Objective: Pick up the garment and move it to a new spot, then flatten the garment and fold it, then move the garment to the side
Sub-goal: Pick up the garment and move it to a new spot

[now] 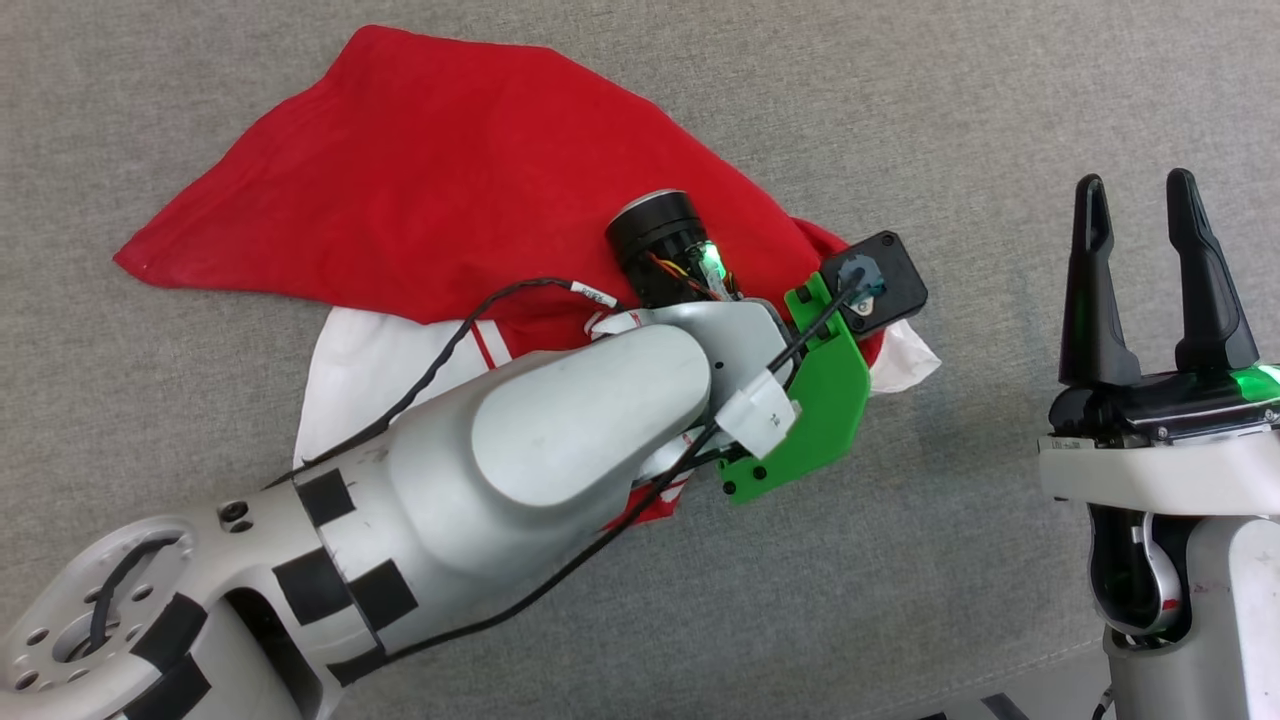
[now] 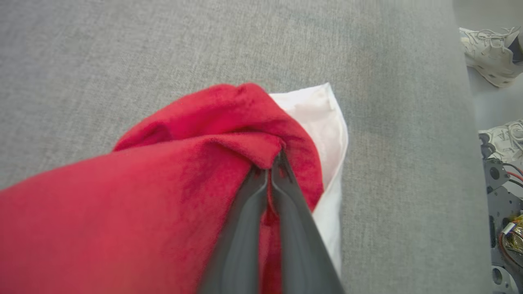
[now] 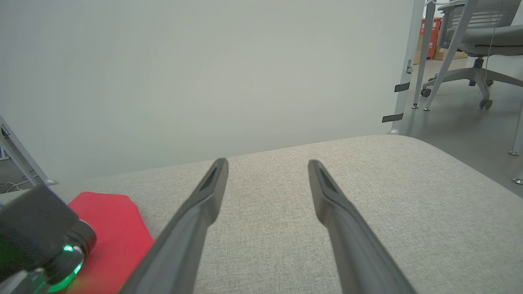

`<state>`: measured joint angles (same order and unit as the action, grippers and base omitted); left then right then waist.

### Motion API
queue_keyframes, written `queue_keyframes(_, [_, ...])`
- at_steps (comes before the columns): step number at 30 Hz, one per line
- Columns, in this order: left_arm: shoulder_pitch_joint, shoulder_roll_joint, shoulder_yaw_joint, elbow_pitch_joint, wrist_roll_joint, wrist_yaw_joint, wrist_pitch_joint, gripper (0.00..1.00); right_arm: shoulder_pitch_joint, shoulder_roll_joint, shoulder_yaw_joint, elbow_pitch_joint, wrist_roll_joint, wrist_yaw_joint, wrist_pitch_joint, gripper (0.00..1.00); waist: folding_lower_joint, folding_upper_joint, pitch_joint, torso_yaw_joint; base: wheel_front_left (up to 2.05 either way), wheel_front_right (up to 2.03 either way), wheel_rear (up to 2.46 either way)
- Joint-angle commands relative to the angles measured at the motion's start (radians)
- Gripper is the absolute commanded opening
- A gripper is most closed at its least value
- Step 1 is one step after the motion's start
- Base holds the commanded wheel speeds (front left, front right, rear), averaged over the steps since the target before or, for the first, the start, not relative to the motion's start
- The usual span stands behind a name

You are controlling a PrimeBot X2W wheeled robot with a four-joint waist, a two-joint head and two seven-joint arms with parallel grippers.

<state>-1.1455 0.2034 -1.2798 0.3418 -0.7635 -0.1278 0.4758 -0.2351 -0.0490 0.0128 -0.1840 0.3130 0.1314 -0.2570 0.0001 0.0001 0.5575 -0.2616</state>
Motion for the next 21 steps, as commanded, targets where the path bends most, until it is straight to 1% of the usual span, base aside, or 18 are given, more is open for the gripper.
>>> queue_keyframes(1, [0.011,-0.010,0.000,0.010,0.026,-0.003,-0.035,1.00,-0.015,-0.001,-0.003,0.001,-0.006,-0.001,-0.005,1.00,-0.0001,-0.0001,-0.017,0.014,0.00,0.00,0.00])
queue_keyframes(3, [0.000,-0.020,0.000,0.023,0.048,-0.003,-0.105,1.00,-0.006,-0.001,-0.005,0.004,-0.015,-0.001,-0.005,1.00,-0.0001,-0.0001,-0.039,0.027,0.00,0.00,0.00])
queue_keyframes(5, [-0.015,-0.029,0.000,0.040,0.069,-0.003,-0.203,1.00,0.007,-0.001,-0.007,0.008,-0.025,-0.001,-0.005,1.00,-0.0001,-0.0001,-0.067,0.041,0.00,0.00,0.00])
queue_keyframes(8, [-0.035,-0.037,0.000,0.101,0.097,-0.003,-0.406,1.00,0.035,-0.001,-0.017,0.012,-0.040,-0.001,-0.005,1.00,-0.0001,-0.0001,-0.124,0.073,0.00,0.00,0.00])
queue_keyframes(11, [-0.025,-0.040,0.022,0.161,0.108,0.004,-0.541,1.00,0.062,-0.001,-0.021,0.016,-0.056,-0.001,-0.005,1.00,-0.0001,-0.0001,-0.174,0.103,0.00,0.00,0.00])
queue_keyframes(14, [-0.002,-0.030,0.056,0.201,0.120,0.048,-0.651,1.00,0.092,-0.001,-0.026,0.020,-0.070,-0.001,-0.005,1.00,-0.0001,-0.0001,-0.222,0.134,0.00,0.00,0.00])
queue_keyframes(16, [0.022,-0.017,0.083,0.208,0.121,0.084,-0.696,1.00,0.109,-0.001,-0.028,0.023,-0.077,-0.001,-0.005,1.00,-0.0001,-0.0001,-0.252,0.152,0.00,0.00,0.00])
queue_keyframes(19, [0.069,0.017,0.133,0.194,0.125,0.147,-0.727,1.00,0.130,-0.001,-0.029,0.026,-0.088,-0.001,-0.005,1.00,-0.0001,-0.0001,-0.288,0.173,0.00,0.00,0.00])
queue_keyframes(20, [0.091,0.034,0.150,0.182,0.132,0.172,-0.732,1.00,0.137,-0.001,-0.031,0.028,-0.090,-0.001,-0.005,1.00,-0.0001,-0.0001,-0.302,0.180,0.00,0.00,0.00])
queue_keyframes(21, [0.172,0.082,0.217,0.124,0.145,0.238,-0.737,1.00,0.158,-0.001,-0.036,0.029,-0.097,-0.001,-0.005,1.00,-0.0001,-0.0001,-0.334,0.202,0.00,0.00,0.00])
